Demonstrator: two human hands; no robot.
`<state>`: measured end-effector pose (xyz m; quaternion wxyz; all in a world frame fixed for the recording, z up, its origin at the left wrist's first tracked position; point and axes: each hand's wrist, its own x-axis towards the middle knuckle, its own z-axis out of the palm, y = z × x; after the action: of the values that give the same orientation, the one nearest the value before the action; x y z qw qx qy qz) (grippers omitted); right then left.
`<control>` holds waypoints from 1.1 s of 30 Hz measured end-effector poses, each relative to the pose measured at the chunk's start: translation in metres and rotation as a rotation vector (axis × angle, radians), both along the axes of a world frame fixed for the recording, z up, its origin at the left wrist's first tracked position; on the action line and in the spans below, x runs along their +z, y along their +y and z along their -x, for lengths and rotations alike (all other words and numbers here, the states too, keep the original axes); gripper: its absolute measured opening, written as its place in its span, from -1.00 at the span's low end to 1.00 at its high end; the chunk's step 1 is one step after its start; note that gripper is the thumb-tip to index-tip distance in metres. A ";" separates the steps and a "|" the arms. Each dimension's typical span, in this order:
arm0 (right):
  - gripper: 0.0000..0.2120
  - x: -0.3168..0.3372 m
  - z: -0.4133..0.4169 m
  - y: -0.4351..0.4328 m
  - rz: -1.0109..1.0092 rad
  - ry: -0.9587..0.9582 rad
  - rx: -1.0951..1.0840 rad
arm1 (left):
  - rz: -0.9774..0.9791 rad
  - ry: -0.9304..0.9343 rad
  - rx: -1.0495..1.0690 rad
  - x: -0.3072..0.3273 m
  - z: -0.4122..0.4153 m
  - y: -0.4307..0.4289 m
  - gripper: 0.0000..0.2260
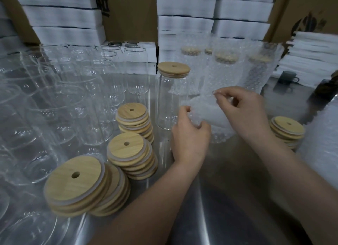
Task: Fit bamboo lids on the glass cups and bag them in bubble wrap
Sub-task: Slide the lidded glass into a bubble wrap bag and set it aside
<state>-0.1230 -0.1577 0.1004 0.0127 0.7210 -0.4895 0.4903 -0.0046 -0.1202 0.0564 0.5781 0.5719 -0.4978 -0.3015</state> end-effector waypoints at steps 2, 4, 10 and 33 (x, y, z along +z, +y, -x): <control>-0.86 0.008 0.000 -0.002 0.008 -0.020 -0.026 | -0.021 -0.077 -0.007 -0.001 0.000 0.001 -0.56; -0.82 0.017 -0.001 -0.002 -0.009 -0.036 -0.062 | -0.045 -0.108 -0.028 -0.001 0.000 0.000 -0.52; -0.53 0.044 -0.028 0.008 -0.173 -0.098 0.101 | -0.065 0.011 -0.021 0.000 -0.001 -0.003 -0.80; -0.33 0.039 -0.034 0.030 -0.036 -1.027 0.535 | -0.122 0.069 -0.024 0.007 -0.008 -0.007 -0.58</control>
<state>-0.0893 -0.1278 0.1390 -0.3628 0.4896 -0.2420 0.7551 0.0034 -0.1269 0.0631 0.5554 0.5891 -0.4652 -0.3579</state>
